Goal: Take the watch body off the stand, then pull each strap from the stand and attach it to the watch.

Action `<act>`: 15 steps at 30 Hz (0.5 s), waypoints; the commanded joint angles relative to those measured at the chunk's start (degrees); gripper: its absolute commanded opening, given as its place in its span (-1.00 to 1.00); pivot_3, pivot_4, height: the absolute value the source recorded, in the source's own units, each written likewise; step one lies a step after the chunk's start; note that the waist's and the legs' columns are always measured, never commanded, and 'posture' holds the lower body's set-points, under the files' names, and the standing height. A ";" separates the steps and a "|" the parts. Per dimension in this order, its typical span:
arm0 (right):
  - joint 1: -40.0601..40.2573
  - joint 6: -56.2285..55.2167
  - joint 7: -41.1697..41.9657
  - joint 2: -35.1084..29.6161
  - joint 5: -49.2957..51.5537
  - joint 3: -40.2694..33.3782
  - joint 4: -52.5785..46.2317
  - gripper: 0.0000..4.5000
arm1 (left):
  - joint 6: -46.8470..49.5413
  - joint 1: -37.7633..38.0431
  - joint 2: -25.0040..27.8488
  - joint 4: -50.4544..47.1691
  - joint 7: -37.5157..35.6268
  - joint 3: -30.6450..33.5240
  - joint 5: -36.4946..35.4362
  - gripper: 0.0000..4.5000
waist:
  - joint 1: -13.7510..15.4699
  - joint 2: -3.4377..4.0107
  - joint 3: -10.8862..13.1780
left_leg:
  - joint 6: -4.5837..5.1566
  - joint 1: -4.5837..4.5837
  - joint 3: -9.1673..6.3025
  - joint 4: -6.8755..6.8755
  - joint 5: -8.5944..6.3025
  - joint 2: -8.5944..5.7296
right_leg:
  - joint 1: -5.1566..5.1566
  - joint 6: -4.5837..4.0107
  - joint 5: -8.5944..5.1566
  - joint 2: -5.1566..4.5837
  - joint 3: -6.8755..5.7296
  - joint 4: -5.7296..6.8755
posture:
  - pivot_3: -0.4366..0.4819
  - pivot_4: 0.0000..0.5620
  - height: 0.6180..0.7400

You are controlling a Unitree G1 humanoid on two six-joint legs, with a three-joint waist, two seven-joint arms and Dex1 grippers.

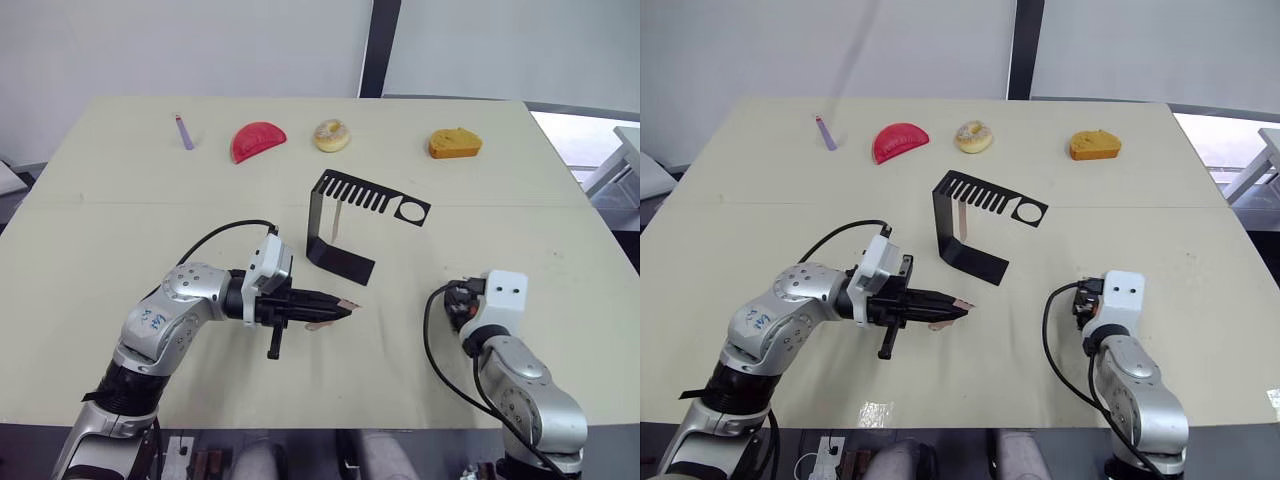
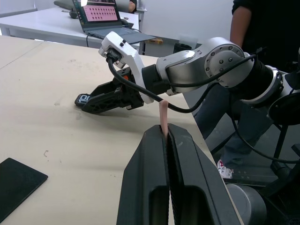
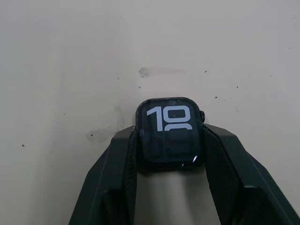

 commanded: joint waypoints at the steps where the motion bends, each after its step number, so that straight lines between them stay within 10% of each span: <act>1: -1.25 6.45 8.36 -7.14 6.95 -4.63 -7.79 -0.32 | -2.04 -0.81 1.41 0.22 -1.44 2.05 -0.06 -1.00 | 0.03 0.03 0.02 | 0.00 0.00 0.00 0.00 0.00 0.00 | -0.01 0.00 0.00 0.00 0.00 0.00 | -0.05 -0.47 0.95; 8: -2.80 24.37 31.47 -24.34 34.85 -13.09 -9.41 -0.32 | -12.92 -3.63 4.15 5.72 -7.29 0.32 6.20 -1.00 | 0.04 0.03 0.03 | 0.01 0.00 -0.07 -0.01 -0.01 0.04 | 0.01 -0.02 -0.01 0.10 -0.03 -0.02 | -0.05 -0.47 0.95; 15: -12.98 38.24 30.17 -21.65 50.06 -13.00 -0.52 -0.32 | -26.45 -3.27 4.44 7.72 -10.77 -2.58 14.15 -1.00 | 0.11 0.01 0.02 | 0.05 -0.03 -0.04 0.02 -0.02 0.01 | 0.00 0.00 0.00 0.03 0.00 -0.02 | -0.05 -0.47 0.95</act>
